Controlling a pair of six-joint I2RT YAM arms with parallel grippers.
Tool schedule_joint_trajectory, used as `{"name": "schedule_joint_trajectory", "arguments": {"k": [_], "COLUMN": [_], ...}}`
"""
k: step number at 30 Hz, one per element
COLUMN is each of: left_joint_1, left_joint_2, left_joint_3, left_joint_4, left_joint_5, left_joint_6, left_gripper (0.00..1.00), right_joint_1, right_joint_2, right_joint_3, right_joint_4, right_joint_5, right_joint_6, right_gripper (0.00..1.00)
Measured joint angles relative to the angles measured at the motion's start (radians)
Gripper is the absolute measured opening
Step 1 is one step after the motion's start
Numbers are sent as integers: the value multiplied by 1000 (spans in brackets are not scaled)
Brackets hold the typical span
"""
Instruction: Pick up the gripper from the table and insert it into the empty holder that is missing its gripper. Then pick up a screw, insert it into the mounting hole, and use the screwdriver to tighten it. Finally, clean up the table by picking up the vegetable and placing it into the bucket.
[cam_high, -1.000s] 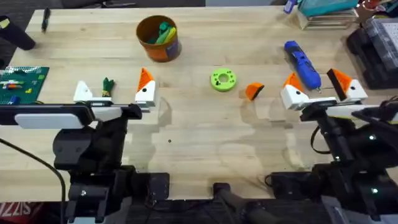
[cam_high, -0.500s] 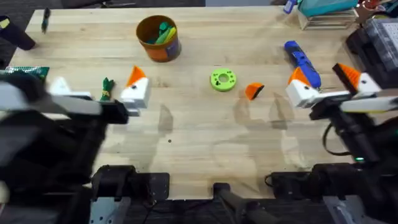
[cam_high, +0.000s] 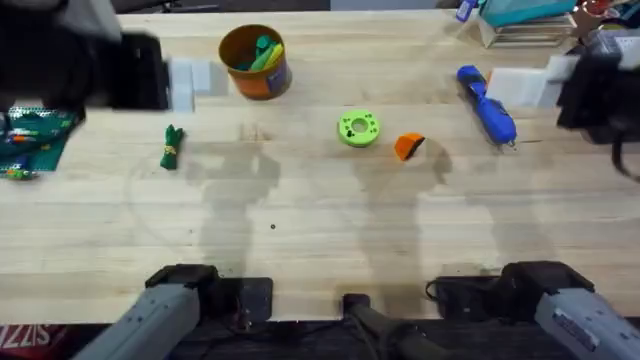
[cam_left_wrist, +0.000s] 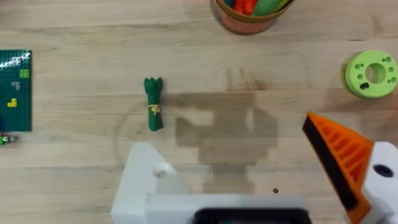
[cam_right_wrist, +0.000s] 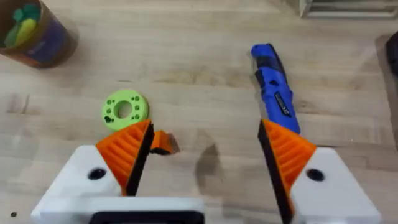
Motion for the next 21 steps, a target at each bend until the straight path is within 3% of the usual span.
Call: {"name": "schedule_joint_trajectory", "arguments": {"k": [4,13,16,21], "left_joint_1": [0,27,67,148], "left_joint_2": [130,301,362,449], "left_joint_3": [104,115,70,-102], "left_joint_4": [-6,-13,36,175], "left_joint_5": [-16,-22,-14,28], "left_joint_6": [0,35,69,115], "left_gripper": [972,986,986,985], "right_joint_1": [0,0,0,0], "right_joint_2": [126,204,212,214], "right_joint_3": [110,131,131,131], "right_joint_4": [-56,-36,-40,-65], "right_joint_5": [0,0,0,0], "right_joint_6": [0,0,0,0], "right_gripper": [994,994,992,994]}}
